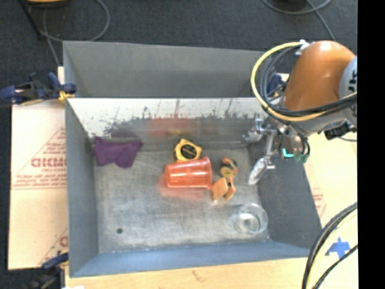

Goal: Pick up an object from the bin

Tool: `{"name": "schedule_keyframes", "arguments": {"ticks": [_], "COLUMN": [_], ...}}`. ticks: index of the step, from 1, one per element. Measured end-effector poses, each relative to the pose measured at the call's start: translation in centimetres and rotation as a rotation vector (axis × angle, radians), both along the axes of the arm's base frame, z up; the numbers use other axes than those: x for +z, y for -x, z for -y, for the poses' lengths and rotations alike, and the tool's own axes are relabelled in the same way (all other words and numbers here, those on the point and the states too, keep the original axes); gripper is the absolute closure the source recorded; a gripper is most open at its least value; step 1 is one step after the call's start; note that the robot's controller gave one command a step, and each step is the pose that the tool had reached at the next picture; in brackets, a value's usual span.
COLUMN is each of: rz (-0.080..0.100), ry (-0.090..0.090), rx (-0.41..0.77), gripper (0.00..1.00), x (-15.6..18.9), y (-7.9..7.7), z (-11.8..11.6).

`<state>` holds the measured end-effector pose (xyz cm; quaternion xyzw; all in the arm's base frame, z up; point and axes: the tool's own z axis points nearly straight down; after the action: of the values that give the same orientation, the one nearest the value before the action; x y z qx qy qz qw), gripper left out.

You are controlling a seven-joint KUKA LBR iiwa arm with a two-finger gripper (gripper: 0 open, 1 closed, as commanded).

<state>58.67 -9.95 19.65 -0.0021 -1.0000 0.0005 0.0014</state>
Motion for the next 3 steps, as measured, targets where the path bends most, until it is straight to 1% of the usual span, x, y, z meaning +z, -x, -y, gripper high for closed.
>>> {"name": "schedule_keyframes", "arguments": {"ticks": [1, 2, 3], "rz": [0.008, 0.012, -0.002], "ry": [0.001, -0.001, -0.002], "rx": [0.003, -0.051, -0.09], "gripper": [0.0, 0.0, 0.0], "x": [0.4, -5.8, -6.3], "y": [-0.2, 0.5, 1.0], "z": [0.0, -3.2, -7.5]}}
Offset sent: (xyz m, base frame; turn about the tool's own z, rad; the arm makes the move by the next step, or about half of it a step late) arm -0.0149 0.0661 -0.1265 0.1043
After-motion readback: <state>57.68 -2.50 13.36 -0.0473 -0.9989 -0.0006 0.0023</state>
